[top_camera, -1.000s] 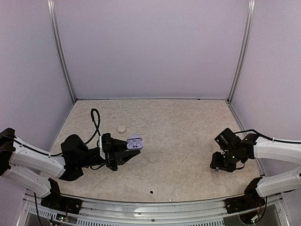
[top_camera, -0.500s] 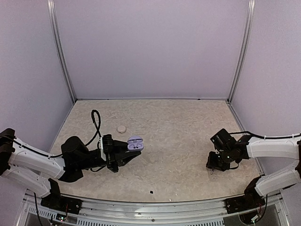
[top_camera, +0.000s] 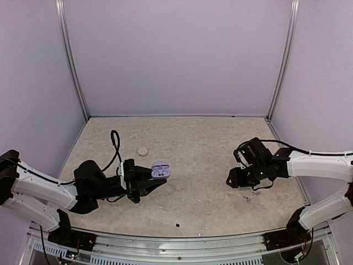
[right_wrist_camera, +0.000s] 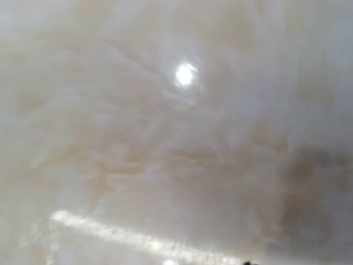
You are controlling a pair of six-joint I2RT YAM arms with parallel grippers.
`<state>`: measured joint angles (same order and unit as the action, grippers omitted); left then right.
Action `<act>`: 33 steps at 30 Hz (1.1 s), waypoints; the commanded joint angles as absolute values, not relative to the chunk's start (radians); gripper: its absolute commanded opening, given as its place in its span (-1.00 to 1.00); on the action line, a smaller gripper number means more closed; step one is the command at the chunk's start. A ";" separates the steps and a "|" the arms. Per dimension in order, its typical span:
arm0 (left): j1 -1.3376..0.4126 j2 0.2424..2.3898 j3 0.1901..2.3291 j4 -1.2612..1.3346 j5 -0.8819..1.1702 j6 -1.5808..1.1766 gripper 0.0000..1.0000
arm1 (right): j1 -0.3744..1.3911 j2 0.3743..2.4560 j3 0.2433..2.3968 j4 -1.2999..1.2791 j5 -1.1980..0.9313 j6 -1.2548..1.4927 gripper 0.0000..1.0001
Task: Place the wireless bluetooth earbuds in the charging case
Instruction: Move the left earbud to the center of the board.
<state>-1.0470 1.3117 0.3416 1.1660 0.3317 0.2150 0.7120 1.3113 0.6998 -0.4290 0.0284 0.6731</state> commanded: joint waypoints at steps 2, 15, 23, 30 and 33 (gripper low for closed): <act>-1.049 1.293 0.347 1.136 0.326 0.229 -0.92 | 0.718 1.171 0.748 -0.632 0.120 0.578 0.14; -1.052 1.293 0.334 1.163 0.333 0.221 -0.92 | 0.716 1.094 0.531 -0.629 0.109 0.881 0.05; -1.053 1.268 0.318 1.164 0.323 0.224 -0.92 | 0.707 1.183 0.525 -0.543 0.123 0.849 -0.05; -1.055 1.254 0.310 1.162 0.312 0.231 -0.92 | 0.702 1.254 0.524 -0.491 0.128 0.807 -0.17; -1.055 1.255 0.310 1.163 0.309 0.233 -0.92 | 0.700 1.286 0.534 -0.462 0.130 0.780 -0.23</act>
